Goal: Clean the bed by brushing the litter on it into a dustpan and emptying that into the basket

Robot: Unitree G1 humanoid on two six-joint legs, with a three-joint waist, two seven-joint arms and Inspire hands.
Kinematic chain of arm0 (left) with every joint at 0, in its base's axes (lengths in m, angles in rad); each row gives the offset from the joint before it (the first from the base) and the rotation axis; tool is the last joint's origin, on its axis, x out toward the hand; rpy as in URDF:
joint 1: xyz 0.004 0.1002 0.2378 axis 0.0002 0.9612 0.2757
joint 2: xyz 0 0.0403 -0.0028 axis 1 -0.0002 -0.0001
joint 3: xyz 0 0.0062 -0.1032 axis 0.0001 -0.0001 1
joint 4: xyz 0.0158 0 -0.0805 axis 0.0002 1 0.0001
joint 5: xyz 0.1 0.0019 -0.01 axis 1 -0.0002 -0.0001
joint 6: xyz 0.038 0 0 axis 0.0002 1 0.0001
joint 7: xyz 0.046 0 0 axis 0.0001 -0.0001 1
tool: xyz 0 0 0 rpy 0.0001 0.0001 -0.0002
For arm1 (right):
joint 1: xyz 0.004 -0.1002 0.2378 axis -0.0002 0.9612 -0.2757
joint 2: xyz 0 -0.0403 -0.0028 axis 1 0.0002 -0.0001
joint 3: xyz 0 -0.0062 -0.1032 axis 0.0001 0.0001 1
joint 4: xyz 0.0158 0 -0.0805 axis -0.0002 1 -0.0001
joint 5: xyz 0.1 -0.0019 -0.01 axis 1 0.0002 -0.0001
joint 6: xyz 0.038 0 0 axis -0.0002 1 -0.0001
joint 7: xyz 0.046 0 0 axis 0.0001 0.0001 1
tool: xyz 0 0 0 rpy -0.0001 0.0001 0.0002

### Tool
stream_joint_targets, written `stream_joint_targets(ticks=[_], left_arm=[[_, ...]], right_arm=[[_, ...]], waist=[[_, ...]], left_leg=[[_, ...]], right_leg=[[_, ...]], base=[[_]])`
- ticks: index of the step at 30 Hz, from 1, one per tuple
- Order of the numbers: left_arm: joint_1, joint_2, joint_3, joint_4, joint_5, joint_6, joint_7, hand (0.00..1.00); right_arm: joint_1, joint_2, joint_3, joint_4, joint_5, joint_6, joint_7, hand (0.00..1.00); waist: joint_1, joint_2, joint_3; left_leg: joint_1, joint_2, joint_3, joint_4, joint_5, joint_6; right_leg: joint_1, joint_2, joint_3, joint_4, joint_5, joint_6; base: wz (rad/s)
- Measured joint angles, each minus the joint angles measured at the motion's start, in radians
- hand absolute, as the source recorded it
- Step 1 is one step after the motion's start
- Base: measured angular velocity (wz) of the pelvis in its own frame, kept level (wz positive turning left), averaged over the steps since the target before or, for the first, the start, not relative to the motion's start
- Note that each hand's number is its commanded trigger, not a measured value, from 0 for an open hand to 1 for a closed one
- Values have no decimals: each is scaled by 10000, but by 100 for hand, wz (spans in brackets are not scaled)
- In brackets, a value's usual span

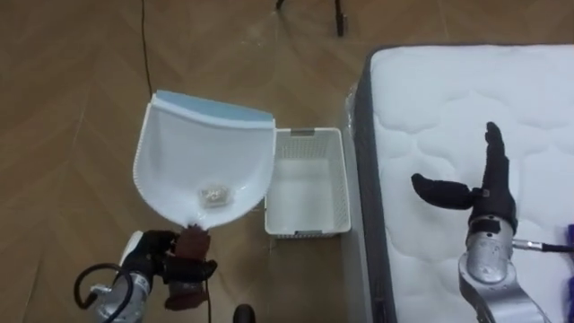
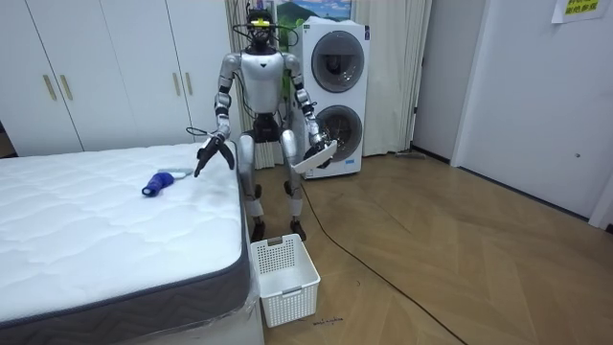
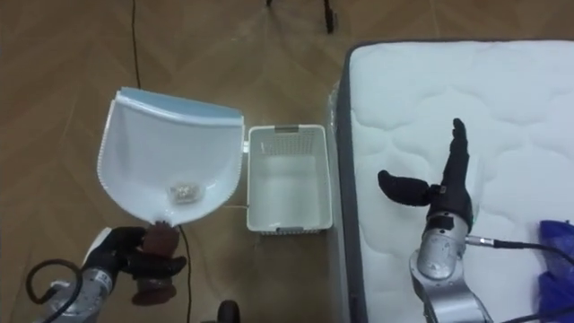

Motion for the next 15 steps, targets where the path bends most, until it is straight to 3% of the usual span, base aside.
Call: stream_joint_targets(ticks=[4,11,14,15], left_arm=[[-833,485,-129,745,51,-46,-11,100],[-1740,1347,-323,1421,754,-64,-92,100],[-2251,2125,-754,1874,746,79,-382,100],[-2354,2244,-833,1938,740,114,-441,100]], right_arm=[[-6,10,223,479,-61,14,-3,0],[-111,-56,324,536,-126,80,7,0],[-81,-124,350,540,-261,334,169,0],[-83,-149,354,538,-323,394,217,0]], waist=[[-120,129,2],[-475,971,96],[-688,1289,115],[-715,1335,109]], left_leg=[[-266,-20,62,42,0,2],[-884,-87,262,71,120,164],[-1122,-162,727,99,238,307],[-1180,-162,784,99,256,336]], right_leg=[[-265,-28,-27,125,1,2],[-948,-130,185,409,-44,70],[-1375,-393,274,857,-186,113],[-1447,-415,275,882,-187,114]], base=[[6],[7],[2],[0]])
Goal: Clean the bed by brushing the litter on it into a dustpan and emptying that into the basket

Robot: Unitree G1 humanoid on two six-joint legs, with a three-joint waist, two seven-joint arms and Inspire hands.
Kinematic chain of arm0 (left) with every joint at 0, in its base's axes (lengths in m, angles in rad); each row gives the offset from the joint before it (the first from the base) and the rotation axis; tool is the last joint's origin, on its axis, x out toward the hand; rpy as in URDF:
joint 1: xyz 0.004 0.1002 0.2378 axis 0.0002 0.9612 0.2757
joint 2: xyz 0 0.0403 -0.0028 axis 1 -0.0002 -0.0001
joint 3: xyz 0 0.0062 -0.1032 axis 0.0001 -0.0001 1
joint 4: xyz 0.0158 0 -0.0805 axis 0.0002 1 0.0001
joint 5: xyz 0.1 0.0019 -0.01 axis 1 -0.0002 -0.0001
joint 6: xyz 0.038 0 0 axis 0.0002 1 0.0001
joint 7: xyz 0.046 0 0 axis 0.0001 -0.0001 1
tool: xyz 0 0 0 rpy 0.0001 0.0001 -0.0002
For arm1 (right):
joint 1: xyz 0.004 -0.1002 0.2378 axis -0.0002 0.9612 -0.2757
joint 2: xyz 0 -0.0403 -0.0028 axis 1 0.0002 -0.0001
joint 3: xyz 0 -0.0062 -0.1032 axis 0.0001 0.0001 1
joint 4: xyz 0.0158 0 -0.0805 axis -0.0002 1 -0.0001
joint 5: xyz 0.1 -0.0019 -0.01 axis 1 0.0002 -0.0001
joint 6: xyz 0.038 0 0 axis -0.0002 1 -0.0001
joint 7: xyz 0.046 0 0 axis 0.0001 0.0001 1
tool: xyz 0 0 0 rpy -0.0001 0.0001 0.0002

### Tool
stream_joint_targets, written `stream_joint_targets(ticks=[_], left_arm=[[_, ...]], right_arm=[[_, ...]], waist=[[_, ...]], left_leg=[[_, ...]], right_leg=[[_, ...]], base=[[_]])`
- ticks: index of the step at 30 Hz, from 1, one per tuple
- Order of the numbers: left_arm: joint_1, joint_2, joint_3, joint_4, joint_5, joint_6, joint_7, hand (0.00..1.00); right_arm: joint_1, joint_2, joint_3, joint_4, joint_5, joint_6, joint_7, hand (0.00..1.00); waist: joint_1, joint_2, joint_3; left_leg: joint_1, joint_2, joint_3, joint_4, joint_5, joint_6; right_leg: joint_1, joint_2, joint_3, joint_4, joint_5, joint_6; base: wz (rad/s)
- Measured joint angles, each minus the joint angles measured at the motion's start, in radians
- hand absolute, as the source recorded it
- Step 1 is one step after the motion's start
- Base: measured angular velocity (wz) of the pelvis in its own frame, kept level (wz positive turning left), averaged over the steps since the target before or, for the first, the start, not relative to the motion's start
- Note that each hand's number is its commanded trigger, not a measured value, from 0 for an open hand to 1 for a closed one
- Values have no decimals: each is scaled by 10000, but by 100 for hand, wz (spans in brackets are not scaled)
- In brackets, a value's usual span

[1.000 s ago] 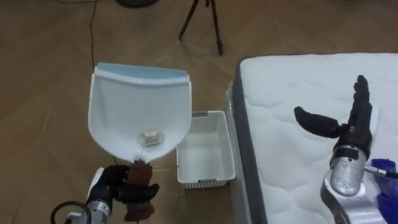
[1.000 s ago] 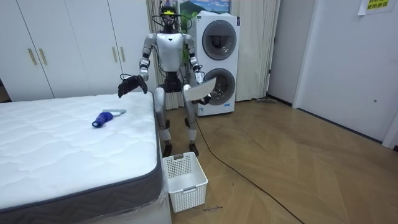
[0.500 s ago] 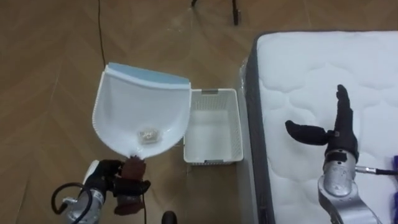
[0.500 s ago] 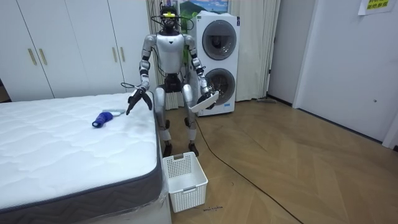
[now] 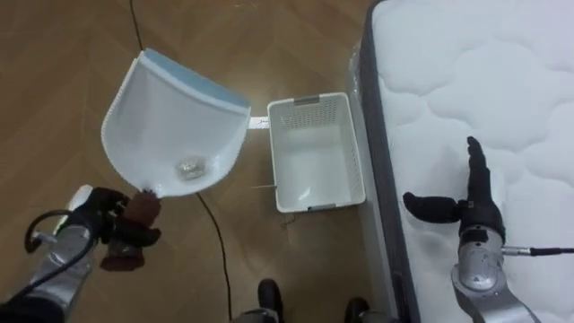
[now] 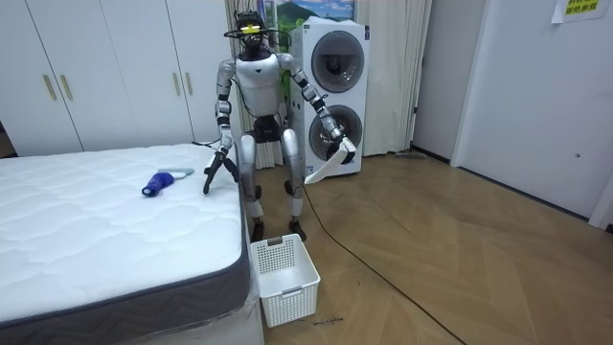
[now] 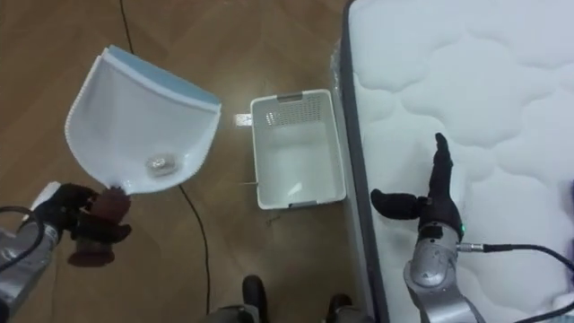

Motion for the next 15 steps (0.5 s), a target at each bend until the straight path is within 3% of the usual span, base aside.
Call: stream_joint_targets(ticks=[2,4,5,8,11,15], left_arm=[[-364,470,-384,413,-12,32,-117,100],[-466,655,-523,743,-11,84,-294,100],[-645,705,-806,1027,-24,205,-381,100],[-1021,792,-1134,1598,-2,452,-738,100],[-1204,892,-1223,1847,81,482,-940,100],[-1464,1279,-1523,2261,441,701,-1343,100]], right_arm=[[30,-4,59,-38,-292,64,82,0],[21,-46,90,-136,-710,112,81,0],[29,-125,124,-289,-886,185,80,0],[66,-159,135,-469,-944,206,47,0],[127,-288,174,-549,-1093,210,73,0],[322,-390,241,-895,-1698,221,157,0]], waist=[[-152,145,55],[-319,397,77],[-403,561,141],[-442,724,137],[-449,796,138],[-648,903,133]], left_leg=[[-119,-23,260,19,51,86],[-278,-42,271,161,44,119],[-309,-53,284,241,26,147],[-379,-131,336,272,28,172],[-394,-161,414,278,37,184],[-395,-176,764,282,44,195]], right_leg=[[-262,-104,132,264,-77,35],[-408,-109,239,339,-101,66],[-440,-124,282,375,-123,97],[-705,-148,621,692,-252,118],[-840,-228,676,921,-349,98],[-1033,-356,775,1258,-506,58]], base=[[0],[0],[0],[-1],[0],[0]])
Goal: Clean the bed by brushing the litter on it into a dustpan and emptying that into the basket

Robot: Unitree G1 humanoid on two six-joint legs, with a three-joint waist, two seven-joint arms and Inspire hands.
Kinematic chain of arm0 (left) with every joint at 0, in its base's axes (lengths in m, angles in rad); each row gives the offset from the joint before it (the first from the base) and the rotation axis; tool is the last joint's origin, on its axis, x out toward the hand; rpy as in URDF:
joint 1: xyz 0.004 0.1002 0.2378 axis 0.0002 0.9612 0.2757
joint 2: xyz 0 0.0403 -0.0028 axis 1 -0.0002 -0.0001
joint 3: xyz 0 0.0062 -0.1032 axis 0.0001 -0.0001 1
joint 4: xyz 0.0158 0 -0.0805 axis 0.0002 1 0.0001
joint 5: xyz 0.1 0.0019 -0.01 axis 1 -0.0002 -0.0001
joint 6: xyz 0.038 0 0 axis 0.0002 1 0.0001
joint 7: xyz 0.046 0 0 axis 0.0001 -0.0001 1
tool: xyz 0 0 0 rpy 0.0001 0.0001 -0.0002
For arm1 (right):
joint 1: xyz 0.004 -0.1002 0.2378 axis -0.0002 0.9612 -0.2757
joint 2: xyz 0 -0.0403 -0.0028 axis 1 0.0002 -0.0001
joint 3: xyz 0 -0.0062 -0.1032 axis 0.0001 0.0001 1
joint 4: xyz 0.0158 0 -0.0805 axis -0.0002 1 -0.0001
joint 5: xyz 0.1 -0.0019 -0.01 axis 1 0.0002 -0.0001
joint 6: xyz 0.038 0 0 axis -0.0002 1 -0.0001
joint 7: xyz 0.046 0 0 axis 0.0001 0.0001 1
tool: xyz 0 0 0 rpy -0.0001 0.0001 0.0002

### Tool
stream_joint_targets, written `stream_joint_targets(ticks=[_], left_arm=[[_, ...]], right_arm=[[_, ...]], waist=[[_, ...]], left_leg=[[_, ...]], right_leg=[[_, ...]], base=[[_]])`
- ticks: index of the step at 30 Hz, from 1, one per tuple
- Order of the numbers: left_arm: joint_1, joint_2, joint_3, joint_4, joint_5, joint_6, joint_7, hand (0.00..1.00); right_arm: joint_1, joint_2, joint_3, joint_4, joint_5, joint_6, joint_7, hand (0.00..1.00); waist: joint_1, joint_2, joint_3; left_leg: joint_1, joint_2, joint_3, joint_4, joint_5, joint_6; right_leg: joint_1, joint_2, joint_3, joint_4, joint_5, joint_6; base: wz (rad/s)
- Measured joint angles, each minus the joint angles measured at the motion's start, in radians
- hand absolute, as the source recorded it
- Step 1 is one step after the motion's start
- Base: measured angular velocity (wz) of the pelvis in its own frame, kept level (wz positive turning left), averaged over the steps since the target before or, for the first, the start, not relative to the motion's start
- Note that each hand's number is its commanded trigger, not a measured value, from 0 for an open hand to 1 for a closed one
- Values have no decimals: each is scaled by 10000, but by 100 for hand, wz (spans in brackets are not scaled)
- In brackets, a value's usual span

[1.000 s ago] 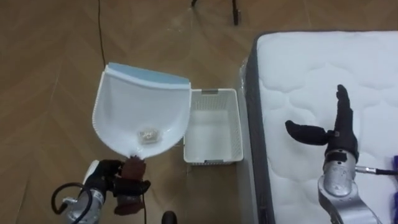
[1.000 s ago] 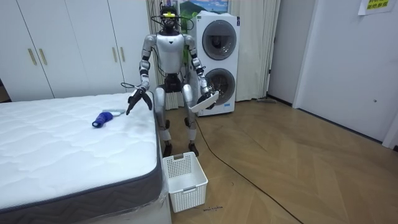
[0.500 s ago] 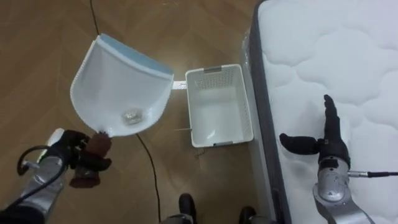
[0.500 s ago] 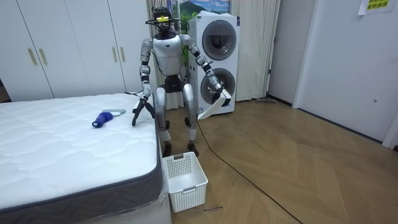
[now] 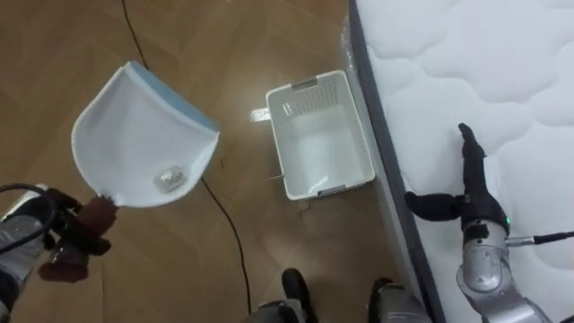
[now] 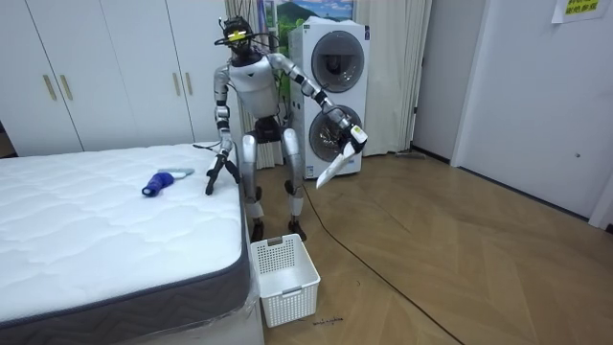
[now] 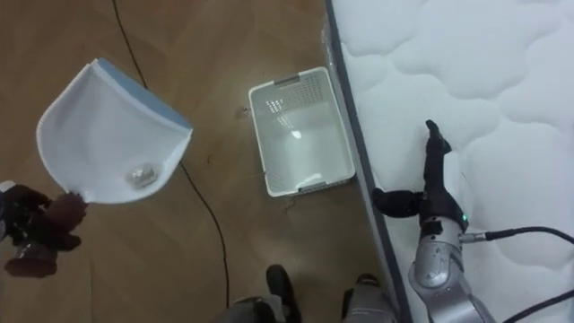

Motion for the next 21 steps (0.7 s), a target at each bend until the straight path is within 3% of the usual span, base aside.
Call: stream_joint_targets(ticks=[5,10,16,21], left_arm=[[-150,349,-490,2,1491,139,-256,100],[-473,664,-873,-48,2941,144,-497,100],[-1079,671,-1294,-46,3995,161,-666,100],[-1239,673,-1556,-53,4633,207,-674,100]], right_arm=[[-9,-33,145,-258,54,46,269,0],[-62,-74,140,-302,53,-1,620,0],[-90,-90,154,-306,24,-52,805,0],[-82,-84,250,-554,15,-54,853,0]], waist=[[-112,48,-8],[-329,49,-6],[-391,153,4],[-536,295,21]], left_leg=[[7,136,551,86,7,13],[-52,184,743,183,4,17],[-45,439,1300,412,-6,32],[27,543,1712,416,-6,33]], right_leg=[[-142,9,261,126,-63,-44],[-276,-22,331,301,-147,-73],[-303,137,553,423,-223,-122],[-418,133,702,580,-248,-177]], base=[[-9],[-1],[-4],[-9]])
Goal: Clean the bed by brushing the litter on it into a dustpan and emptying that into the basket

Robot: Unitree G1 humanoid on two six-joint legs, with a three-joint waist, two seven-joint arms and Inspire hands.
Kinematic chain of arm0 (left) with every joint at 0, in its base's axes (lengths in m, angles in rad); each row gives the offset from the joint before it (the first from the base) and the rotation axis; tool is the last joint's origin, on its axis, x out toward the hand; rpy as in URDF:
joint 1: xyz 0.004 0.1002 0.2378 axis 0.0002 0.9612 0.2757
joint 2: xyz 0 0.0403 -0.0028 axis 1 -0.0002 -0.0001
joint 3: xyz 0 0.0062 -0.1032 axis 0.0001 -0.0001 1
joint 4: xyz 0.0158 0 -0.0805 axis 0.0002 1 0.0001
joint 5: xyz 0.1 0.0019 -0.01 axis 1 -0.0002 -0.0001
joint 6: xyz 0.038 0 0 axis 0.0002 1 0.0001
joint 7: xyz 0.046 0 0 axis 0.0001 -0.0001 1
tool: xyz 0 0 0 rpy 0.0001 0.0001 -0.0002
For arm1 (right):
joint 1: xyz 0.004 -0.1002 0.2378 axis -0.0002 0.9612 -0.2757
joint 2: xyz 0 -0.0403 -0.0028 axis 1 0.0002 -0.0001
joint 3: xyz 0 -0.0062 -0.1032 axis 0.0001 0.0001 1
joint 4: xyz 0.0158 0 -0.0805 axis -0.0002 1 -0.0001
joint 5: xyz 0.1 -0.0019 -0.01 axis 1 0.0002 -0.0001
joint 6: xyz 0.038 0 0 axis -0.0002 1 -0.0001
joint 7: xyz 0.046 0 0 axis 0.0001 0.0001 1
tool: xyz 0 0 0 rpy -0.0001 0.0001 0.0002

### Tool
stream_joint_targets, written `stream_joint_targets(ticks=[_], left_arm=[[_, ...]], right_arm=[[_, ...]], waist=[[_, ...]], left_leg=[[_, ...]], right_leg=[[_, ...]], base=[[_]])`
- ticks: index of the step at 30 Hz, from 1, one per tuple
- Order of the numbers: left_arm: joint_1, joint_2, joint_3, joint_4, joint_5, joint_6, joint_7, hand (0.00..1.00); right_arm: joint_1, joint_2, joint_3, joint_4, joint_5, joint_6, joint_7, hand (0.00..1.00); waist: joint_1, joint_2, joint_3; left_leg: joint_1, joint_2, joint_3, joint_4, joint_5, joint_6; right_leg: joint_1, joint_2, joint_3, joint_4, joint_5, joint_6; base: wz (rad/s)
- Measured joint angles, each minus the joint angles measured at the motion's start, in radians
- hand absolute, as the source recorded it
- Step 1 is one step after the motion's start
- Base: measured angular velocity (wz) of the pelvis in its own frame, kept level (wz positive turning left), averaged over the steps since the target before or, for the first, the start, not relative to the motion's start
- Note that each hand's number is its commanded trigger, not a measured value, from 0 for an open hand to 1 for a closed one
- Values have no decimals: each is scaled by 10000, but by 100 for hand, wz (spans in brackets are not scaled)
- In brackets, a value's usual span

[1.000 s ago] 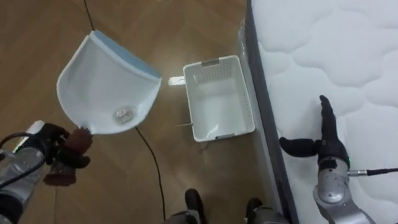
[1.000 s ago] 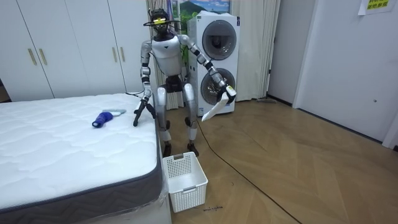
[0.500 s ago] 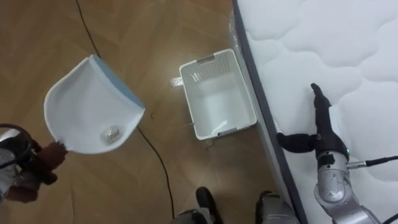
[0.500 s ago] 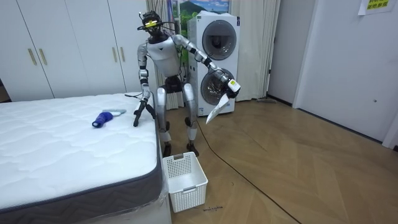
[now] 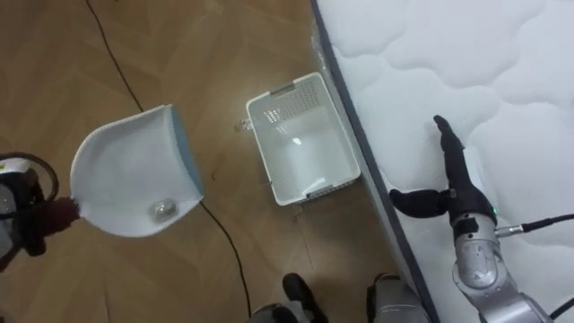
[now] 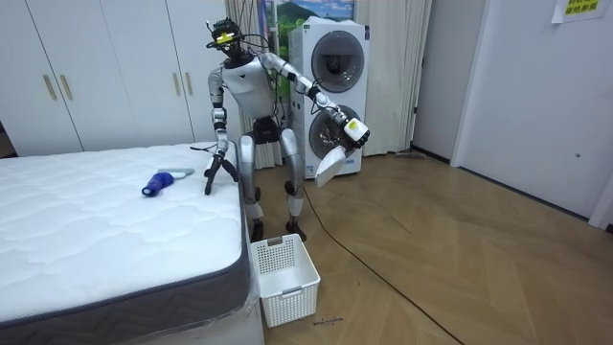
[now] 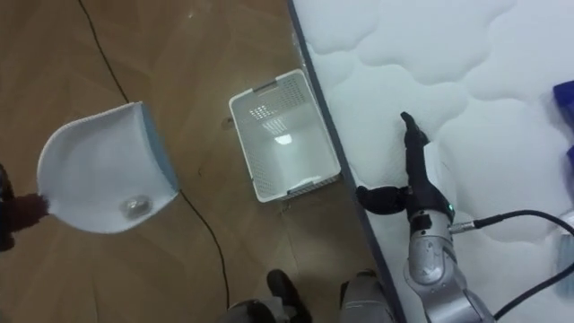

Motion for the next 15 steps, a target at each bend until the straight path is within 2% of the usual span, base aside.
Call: stream_joint_targets(ticks=[3,9,15], left_arm=[[-175,-1,2,-79,324,6,-10,100],[-464,-2,-5,-977,1539,52,-10,100],[-1253,-2,-153,-1103,1915,81,36,100]], right_arm=[[14,32,-3,-68,-2,-29,131,0],[39,20,-22,-50,46,-139,249,0],[24,28,-99,-70,18,-182,394,0]], waist=[[-63,11,5],[-50,9,7],[-66,53,43]], left_leg=[[20,28,-21,12,0,0],[101,20,-35,14,-1,0],[97,56,14,20,-2,2]], right_leg=[[-15,3,23,33,-28,-48],[12,2,94,71,-40,-69],[4,4,126,52,-41,-71]], base=[[-4],[-3],[-1]])
